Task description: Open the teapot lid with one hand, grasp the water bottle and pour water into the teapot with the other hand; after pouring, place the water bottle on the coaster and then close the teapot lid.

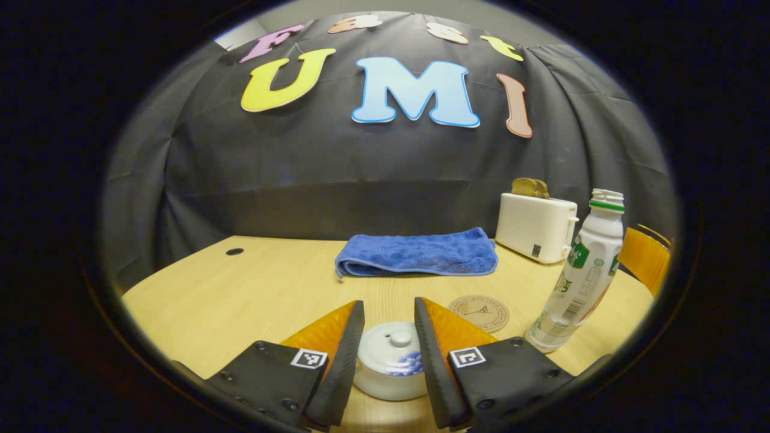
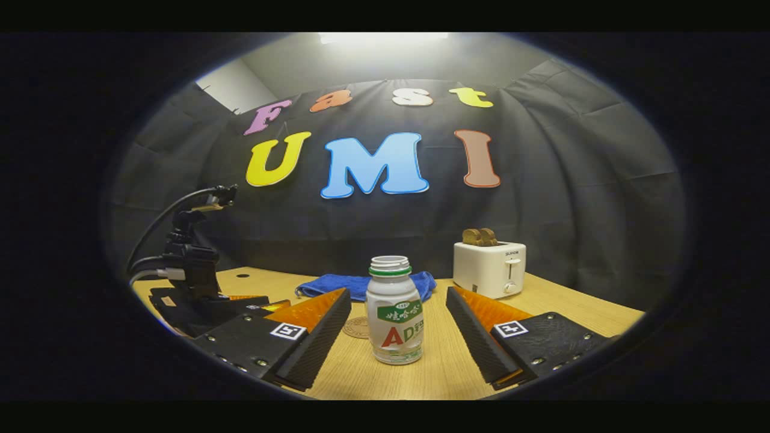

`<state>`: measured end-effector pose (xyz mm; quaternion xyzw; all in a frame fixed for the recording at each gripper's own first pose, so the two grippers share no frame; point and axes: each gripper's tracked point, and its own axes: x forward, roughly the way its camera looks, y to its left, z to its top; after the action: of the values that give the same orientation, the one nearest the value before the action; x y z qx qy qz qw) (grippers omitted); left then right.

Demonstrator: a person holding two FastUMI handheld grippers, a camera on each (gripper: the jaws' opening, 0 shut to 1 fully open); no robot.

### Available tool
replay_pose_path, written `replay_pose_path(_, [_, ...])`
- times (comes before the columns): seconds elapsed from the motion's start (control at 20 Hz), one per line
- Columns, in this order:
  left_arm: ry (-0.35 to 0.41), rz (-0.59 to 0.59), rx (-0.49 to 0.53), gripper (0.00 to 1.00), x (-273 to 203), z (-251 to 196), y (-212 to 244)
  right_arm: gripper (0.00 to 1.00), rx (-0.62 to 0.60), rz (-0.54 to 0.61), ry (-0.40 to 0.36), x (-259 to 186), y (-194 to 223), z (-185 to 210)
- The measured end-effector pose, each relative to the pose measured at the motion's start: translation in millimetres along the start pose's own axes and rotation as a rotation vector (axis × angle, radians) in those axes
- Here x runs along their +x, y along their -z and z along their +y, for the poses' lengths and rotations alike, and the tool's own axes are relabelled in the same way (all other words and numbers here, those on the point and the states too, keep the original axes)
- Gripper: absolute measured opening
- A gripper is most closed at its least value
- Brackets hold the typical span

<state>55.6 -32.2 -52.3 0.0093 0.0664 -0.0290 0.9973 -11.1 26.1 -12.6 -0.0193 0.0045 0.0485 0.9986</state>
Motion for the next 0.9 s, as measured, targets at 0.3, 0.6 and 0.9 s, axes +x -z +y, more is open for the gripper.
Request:
replay_pose_path(0.3, [-0.011, -0.013, 0.034, 0.49, 0, 0, -4, 0.98, 0.002, 0.003, 0.003, 0, 0, -1])
replay_pose_path(0.6, [-0.016, -0.008, 0.092, 0.17, 0, -8, -4, 0.98, 0.005, 0.006, 0.005, 0, 2, -1])
replay_pose_path(0.9, [0.009, -0.054, 0.005, 0.11, -8, 1, -18, 0.98, 0.007, 0.013, 0.0, 0, 4, 0])
